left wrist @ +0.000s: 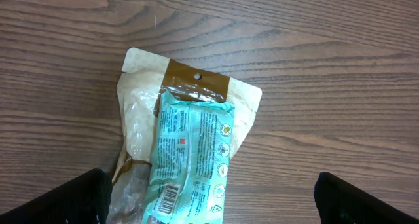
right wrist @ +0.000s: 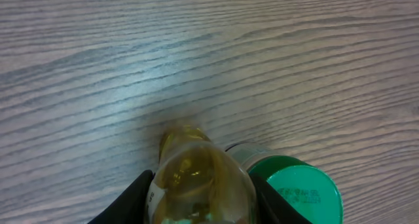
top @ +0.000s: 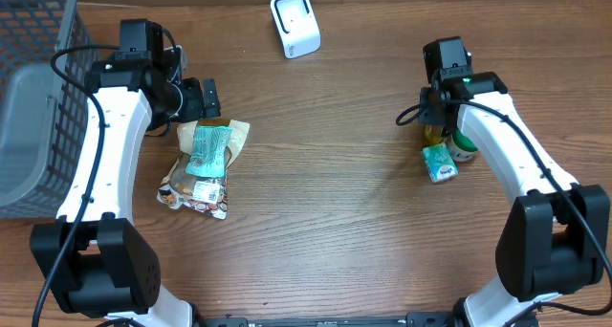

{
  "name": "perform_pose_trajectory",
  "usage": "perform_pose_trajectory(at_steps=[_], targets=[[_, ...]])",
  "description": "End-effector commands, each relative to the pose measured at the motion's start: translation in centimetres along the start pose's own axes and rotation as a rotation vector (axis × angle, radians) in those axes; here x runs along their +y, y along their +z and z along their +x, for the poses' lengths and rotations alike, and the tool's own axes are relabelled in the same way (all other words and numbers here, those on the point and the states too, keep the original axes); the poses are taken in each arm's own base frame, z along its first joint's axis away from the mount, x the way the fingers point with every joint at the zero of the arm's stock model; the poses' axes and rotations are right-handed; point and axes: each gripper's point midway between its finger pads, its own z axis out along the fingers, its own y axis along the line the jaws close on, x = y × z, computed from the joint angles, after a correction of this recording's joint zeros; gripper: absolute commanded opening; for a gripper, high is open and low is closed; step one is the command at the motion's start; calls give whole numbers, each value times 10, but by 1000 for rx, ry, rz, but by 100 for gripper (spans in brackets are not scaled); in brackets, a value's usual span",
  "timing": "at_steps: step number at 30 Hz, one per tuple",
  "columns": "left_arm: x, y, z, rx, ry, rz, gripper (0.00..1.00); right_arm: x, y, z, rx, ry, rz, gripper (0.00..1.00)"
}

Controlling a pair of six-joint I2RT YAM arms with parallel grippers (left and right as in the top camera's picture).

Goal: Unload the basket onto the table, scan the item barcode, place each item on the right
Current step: 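Carry the oil bottle right and set it beside the jar, then open the right gripper and raise it off the oil bottle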

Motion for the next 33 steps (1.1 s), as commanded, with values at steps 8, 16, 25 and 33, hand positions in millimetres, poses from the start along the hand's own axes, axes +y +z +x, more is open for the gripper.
perform_pose_trajectory(at_steps=[8,16,25,33], targets=[[-5,-10,-7,-33,18,14,99,3,-3,-4,-15,-29,-29,69],[-5,-10,-7,-33,18,14,100,-5,-35,-48,-143,17,-14,100],[-5,-10,-7,-33,18,14,99,61,-141,-82,-270,3,-428,100],[-5,-10,-7,-33,18,14,100,112,-164,-59,-197,-82,-671,100]])
